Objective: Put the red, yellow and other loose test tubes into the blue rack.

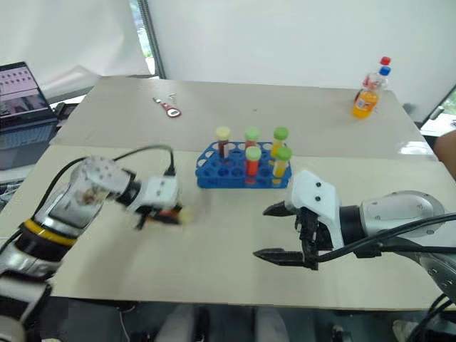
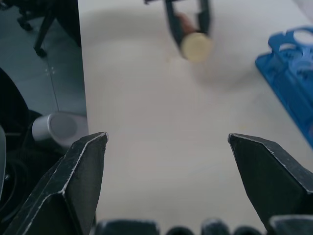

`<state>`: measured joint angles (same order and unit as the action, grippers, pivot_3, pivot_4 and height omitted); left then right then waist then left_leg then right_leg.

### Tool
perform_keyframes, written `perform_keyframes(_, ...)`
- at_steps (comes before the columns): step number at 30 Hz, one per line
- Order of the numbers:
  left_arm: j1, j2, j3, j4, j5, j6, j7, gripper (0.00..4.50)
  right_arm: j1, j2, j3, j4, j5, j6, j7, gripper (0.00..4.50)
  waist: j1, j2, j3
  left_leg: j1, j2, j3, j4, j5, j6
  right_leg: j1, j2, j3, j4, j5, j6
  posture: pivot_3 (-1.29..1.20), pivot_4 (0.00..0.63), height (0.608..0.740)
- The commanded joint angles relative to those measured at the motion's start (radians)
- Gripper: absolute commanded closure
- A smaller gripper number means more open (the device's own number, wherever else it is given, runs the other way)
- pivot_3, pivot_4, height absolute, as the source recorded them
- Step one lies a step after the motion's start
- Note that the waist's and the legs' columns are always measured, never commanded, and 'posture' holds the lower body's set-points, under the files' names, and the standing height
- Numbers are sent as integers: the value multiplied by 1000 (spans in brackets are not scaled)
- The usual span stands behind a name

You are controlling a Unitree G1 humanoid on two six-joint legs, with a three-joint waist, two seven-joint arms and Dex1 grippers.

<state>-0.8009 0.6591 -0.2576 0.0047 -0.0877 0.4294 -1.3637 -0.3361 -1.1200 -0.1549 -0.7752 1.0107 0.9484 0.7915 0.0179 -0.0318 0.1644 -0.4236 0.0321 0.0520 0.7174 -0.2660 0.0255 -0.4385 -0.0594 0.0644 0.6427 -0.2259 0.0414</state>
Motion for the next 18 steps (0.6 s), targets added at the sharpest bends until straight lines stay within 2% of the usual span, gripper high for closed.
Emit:
perform_keyframes(1,-88,-109,134,60,-92,62,163,3592,6,19,-48,-14,-39,-57,-23,110,-3,0,0,0,-1,0,1,0,1,0,0,1,0,1,1,0,150,733)
perform_keyframes(6,-114,-291,216,173,-105,11,398,3592,-1,50,-33,-27,-54,-20,-125,110,-9,1,0,1,-2,-4,1,-1,2,1,0,3,0,1,2,0,150,733)
perform_keyframes(12,-108,-416,256,299,-121,-99,547,3593,-3,49,-28,-32,-47,19,-199,110,-7,1,-1,1,-2,-6,0,-1,2,0,0,3,0,1,2,0,150,733)
perform_keyframes(18,-122,-483,248,402,-112,-206,602,3593,2,52,-31,-47,-33,43,-248,110,-5,1,0,1,-2,-6,0,-1,2,1,-1,3,-1,1,2,0,150,733)
